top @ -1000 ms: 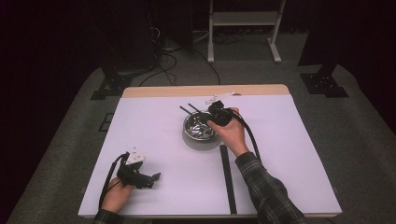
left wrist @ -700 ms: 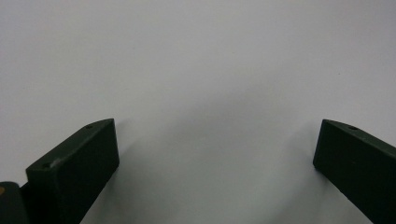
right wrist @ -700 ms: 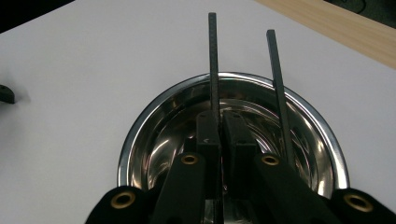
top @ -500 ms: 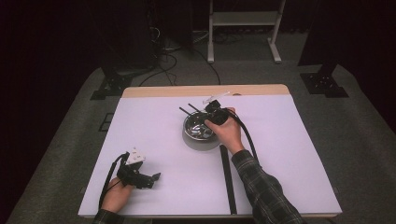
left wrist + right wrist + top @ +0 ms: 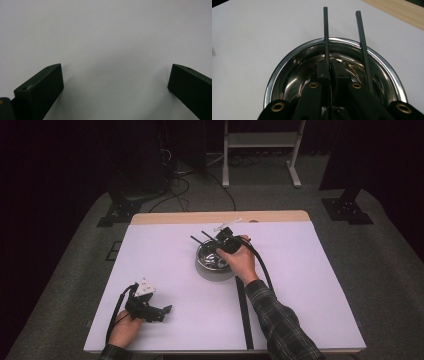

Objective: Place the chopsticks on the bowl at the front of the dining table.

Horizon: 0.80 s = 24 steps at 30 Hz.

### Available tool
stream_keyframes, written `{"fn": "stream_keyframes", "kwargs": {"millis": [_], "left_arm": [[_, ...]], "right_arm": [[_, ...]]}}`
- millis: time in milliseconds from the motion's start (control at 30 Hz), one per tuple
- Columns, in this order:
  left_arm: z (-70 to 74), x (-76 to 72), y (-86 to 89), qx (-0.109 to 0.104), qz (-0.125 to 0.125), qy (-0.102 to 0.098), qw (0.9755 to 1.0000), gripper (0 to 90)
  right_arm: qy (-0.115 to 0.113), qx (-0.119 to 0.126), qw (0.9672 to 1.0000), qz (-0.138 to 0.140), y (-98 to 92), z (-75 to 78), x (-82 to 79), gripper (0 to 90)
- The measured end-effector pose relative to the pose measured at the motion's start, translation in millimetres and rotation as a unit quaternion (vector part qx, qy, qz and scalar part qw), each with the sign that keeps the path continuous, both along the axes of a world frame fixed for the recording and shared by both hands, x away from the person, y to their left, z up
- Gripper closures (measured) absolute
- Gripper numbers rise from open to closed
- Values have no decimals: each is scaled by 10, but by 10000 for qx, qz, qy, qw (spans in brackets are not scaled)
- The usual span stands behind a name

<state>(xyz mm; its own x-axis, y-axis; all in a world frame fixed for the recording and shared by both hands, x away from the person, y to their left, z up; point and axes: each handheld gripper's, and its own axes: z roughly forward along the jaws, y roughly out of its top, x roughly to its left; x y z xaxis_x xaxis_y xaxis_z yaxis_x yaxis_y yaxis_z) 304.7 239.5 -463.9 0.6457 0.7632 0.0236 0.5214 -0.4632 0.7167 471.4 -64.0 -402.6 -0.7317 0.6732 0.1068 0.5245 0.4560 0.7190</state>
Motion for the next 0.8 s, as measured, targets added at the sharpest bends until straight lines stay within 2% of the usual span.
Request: {"fn": "stream_keyframes", "kwargs": {"millis": [367, 467, 600, 633, 800], "left_arm": [[0, 0, 0, 0, 0, -1, 10000, 0], [0, 0, 0, 0, -1, 0, 10000, 0], [0, 0, 0, 1, -1, -1, 10000, 0], [0, -1, 0, 0, 0, -2, 10000, 0], [2, -1, 1, 12, -4, 8, 10000, 0]], "right_arm": [[27, -15, 10000, 22, 18, -12, 6, 849], [-87, -147, 9998, 44, 26, -4, -11, 782], [-118, -129, 9998, 100, 21, 14, -32, 719], [-155, -82, 9998, 117, 10, 40, -49, 681], [-185, 85, 9997, 112, -54, 122, -128, 614]]}}
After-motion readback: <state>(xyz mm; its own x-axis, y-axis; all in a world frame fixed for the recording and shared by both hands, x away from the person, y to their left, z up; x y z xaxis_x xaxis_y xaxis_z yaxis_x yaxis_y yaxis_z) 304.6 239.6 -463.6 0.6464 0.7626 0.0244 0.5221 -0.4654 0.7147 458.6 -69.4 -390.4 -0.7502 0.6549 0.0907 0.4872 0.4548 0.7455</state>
